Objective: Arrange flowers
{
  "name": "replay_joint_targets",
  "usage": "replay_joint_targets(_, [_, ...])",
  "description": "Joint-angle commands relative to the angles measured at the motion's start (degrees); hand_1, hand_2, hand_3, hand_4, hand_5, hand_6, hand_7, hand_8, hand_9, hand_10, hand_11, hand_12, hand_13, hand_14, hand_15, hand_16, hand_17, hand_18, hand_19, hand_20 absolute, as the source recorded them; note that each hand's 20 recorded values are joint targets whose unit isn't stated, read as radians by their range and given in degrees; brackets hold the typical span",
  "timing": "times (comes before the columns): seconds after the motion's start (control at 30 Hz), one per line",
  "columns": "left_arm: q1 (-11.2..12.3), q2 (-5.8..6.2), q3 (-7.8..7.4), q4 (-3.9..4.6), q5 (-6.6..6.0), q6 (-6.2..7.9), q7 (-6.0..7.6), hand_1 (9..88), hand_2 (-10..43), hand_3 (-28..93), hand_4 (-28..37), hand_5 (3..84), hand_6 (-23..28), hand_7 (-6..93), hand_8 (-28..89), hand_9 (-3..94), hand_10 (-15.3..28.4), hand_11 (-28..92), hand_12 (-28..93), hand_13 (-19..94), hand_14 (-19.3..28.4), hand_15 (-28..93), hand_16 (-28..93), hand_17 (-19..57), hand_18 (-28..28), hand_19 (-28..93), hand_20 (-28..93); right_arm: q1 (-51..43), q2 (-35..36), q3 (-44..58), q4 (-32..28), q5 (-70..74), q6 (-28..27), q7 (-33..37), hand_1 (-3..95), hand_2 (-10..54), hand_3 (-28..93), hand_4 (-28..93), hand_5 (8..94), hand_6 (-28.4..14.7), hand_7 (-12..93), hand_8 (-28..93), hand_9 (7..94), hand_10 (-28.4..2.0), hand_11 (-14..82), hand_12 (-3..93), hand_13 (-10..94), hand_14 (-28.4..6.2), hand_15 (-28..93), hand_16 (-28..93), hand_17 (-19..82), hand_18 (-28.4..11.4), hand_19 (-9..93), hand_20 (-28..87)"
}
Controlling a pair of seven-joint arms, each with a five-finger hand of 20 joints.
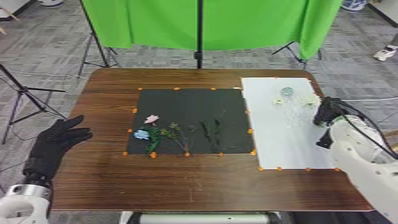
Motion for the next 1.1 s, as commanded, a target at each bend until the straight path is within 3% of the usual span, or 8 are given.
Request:
replay_joint_targets(0.03, [1.95, -0.93, -0.72, -0.23, 0.28, -0.43, -0.45, 15.0, 25.6, 66, -28.3, 47.2, 8.3, 5.4, -5, 51.4, 17.0, 19, 11, 44, 20.6, 23, -1, 12.6, 15.8, 21, 20, 0.21, 0.56, 0.34, -2.69, -3.13, 4.15, 1.31, 63.7, -9.5, 56, -16, 75.9, -0.4, 26, 10, 85.2, -9.4, 8.4, 41.1, 88, -2.7, 63, 31, 58, -16.8, 93, 54])
replay_joint_targets(0.23, [2.62, -0.42, -1.49, -0.70, 0.19, -0.02, -0.45, 15.0, 25.6, 66, -28.3, 47.3, 8.4, 5.6, -5, 51.3, 17.0, 18, 11, 44, 20.7, 23, -1, 12.6, 15.8, 21, 20, 10.09, 3.25, -0.99, -9.37, -5.43, 9.41, -1.28, 65.2, -9.5, 56, -16, 76.8, -1.2, 27, 8, 85.4, -9.9, 8.4, 42.0, 88, -2.3, 63, 32, 58, -16.4, 93, 55])
replay_joint_targets(0.43, [3.58, -0.26, -2.47, -1.27, 0.22, 0.29, -0.87, 15.0, 25.6, 66, -28.3, 47.2, 8.4, 5.5, -5, 51.4, 16.9, 18, 11, 44, 20.7, 23, -1, 12.7, 15.8, 21, 20, 30.51, -0.93, -17.11, -10.25, -2.65, 14.22, -9.81, 64.8, -9.5, 56, -16, 77.1, -0.8, 27, 8, 86.1, -9.4, 8.5, 42.3, 88, -1.8, 64, 32, 59, -15.8, 93, 56])
replay_joint_targets(0.67, [4.42, -1.13, -2.09, -1.86, 0.43, 0.52, -0.97, 15.0, 25.8, 66, -28.3, 47.3, 8.3, 5.6, -5, 51.5, 17.0, 19, 11, 44, 20.6, 23, -1, 12.7, 15.8, 21, 20, 39.46, -14.09, -29.64, -6.02, 0.80, 11.80, -17.96, 64.1, -9.5, 56, -17, 77.0, -0.1, 28, 8, 86.2, -9.0, 8.4, 42.8, 88, -1.5, 65, 32, 59, -15.4, 93, 57])
replay_joint_targets(0.83, [4.91, -1.20, -2.60, -2.22, 0.24, 1.09, -0.72, 14.9, 26.0, 66, -28.3, 47.3, 8.4, 5.6, -5, 51.5, 17.0, 19, 11, 44, 20.6, 23, -1, 12.6, 15.8, 21, 20, 42.90, -19.23, -37.94, -2.30, -0.12, 5.90, -23.81, 64.0, -9.5, 57, -17, 76.7, -0.1, 29, 7, 86.1, -8.9, 8.4, 42.9, 88, -1.4, 65, 32, 59, -15.2, 93, 58])
replay_joint_targets(1.1, [3.30, -0.48, -1.62, -1.53, 0.26, 0.71, -0.85, 14.8, 26.1, 66, -28.3, 47.3, 8.3, 5.7, -5, 51.4, 17.1, 19, 11, 44, 20.6, 23, -1, 12.6, 15.9, 21, 20, 44.55, -23.27, -44.08, 1.59, 0.07, 3.04, -26.66, 63.4, -9.5, 57, -18, 76.1, 0.4, 30, 6, 85.9, -8.5, 8.1, 42.7, 87, -1.3, 66, 32, 59, -15.1, 93, 59])
